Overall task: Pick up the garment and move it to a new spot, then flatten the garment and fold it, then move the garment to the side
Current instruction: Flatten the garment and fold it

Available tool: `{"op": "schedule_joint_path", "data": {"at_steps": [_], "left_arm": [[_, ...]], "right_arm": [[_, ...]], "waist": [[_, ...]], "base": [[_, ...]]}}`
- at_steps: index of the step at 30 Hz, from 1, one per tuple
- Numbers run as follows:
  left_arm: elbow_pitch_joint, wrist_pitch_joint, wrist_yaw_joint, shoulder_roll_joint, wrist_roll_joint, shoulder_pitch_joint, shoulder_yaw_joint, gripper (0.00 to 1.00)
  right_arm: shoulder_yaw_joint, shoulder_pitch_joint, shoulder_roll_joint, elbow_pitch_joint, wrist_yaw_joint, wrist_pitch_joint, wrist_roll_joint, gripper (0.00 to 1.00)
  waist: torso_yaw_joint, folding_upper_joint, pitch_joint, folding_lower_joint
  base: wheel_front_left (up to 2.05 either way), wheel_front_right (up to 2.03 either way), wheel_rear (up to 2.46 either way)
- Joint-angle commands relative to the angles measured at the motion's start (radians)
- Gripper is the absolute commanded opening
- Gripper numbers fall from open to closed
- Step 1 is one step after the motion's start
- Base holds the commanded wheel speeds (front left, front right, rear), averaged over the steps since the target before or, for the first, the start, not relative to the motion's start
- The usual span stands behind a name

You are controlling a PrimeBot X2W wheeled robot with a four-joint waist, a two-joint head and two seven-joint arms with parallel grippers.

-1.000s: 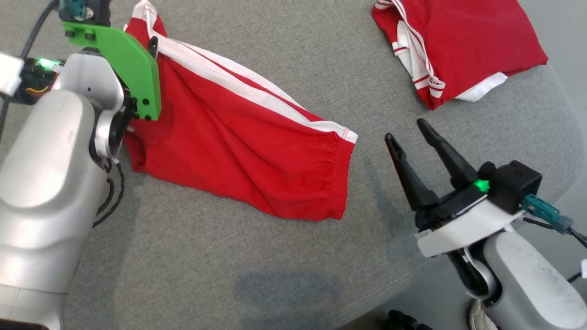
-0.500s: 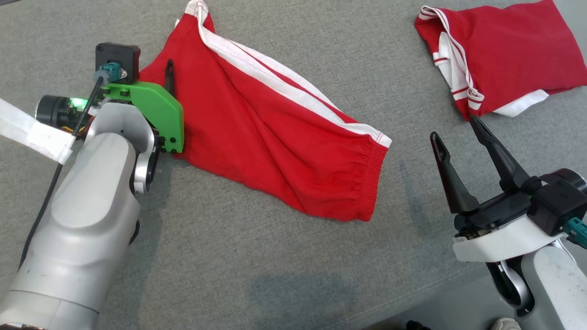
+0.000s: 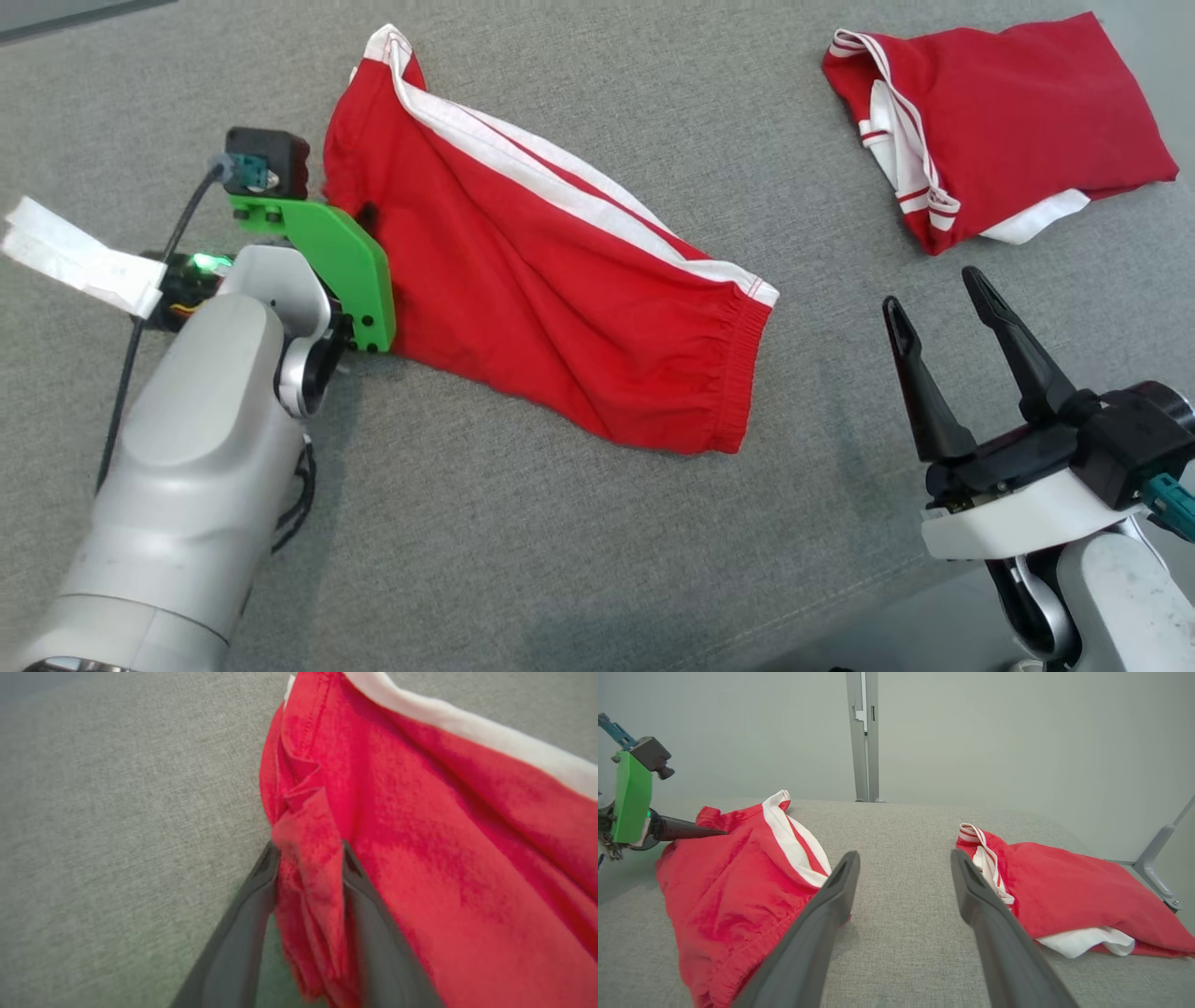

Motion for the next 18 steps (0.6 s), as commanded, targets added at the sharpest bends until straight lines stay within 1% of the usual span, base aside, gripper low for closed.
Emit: {"op": "schedule_joint_path", "data": {"at_steps": [1,3,8,13,18], "left_arm": [[0.02,0.014,-0.012,-0.018,-0.017,0.062,-0.008,0.0],[0.022,0.005,-0.02,-0.026,-0.036,0.093,-0.005,0.0],[0.028,-0.054,-0.01,-0.045,-0.053,0.154,0.006,0.0],[0.013,-0.158,0.016,-0.044,-0.06,0.2,0.029,0.0],[-0.019,-0.244,0.046,-0.042,-0.074,0.266,0.055,0.0]], "right_arm": [[-0.008,0.019,0.008,0.004,0.0,-0.003,-0.008,1.0],[-0.012,0.035,0.016,0.01,0.0,-0.003,-0.013,1.0],[-0.021,0.076,0.034,0.026,0.0,-0.003,-0.035,1.0],[-0.023,0.124,0.038,0.034,0.0,-0.002,-0.043,1.0],[-0.035,0.175,0.034,0.032,0.0,-0.002,-0.041,1.0]], "waist": [[-0.004,0.0,-0.029,0.0],[-0.003,0.0,-0.053,0.0],[0.008,0.0,-0.12,0.0],[0.032,0.0,-0.193,0.0],[0.074,0.0,-0.248,0.0]], "base": [[0.0,0.0,0.0],[0.0,0.0,0.0],[0.0,0.0,0.0],[0.0,0.0,0.0],[0.0,0.0,0.0]]}}
